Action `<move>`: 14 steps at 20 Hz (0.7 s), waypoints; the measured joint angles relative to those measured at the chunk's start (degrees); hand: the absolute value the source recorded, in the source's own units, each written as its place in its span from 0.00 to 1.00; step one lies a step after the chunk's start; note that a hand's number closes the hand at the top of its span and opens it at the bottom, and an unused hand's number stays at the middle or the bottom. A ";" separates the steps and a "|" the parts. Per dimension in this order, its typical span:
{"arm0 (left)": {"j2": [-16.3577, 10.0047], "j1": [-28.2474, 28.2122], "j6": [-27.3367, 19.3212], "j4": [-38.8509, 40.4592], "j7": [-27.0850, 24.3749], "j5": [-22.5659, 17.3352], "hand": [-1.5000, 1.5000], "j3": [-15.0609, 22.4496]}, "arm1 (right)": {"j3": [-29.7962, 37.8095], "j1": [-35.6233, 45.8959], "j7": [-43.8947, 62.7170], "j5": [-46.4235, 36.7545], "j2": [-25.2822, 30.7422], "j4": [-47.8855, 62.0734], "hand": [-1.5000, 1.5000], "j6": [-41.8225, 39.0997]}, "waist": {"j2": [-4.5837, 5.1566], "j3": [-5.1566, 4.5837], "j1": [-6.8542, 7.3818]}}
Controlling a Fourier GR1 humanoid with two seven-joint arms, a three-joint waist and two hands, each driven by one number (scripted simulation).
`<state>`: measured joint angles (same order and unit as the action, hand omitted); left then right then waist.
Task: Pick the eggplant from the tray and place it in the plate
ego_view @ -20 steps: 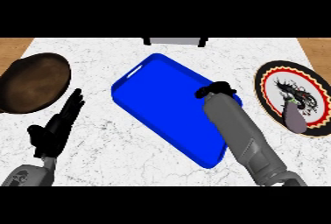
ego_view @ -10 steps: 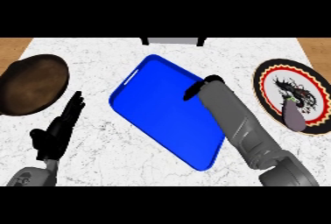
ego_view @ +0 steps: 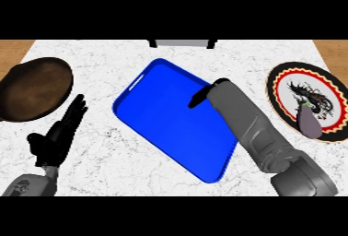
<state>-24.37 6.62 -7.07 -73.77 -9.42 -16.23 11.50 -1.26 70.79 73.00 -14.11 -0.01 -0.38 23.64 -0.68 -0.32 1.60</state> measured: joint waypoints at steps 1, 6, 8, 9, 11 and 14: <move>0.12 0.33 -0.09 0.21 -0.05 0.27 0.50 0.03 | -0.03 -0.09 0.05 -0.01 0.05 0.31 0.00 -0.44 | 0.03 -0.03 0.03; 0.32 0.76 0.25 0.69 -0.18 0.55 0.50 -0.25 | -0.31 -1.80 0.05 -0.37 0.27 0.39 0.00 -2.17 | -0.09 -0.22 0.50; 0.38 0.49 0.57 0.69 -0.27 0.48 0.50 -0.34 | -0.41 -2.13 -0.03 -0.51 0.26 0.40 0.00 -2.67 | -0.28 -0.27 0.61; 0.20 0.05 0.75 0.85 -0.54 0.49 0.50 -0.52 | -0.43 -2.24 -0.06 -0.54 0.25 0.40 0.00 -2.90 | -0.31 -0.29 0.65; 0.30 -0.15 1.02 1.32 -0.94 0.49 0.50 -0.75 | -0.05 -2.77 -1.18 -0.24 0.35 0.39 1.00 -2.83 | -0.58 -0.44 0.53; 0.81 0.85 1.05 1.28 -0.29 0.89 0.50 -0.41 | 0.70 -3.04 -2.05 0.37 0.87 0.42 1.00 -3.56 | -0.82 -0.72 0.72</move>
<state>-23.57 7.47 -6.02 -72.48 -9.71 -15.34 11.09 -0.55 67.74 70.95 -13.75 0.86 0.04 20.08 -1.50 -1.05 2.32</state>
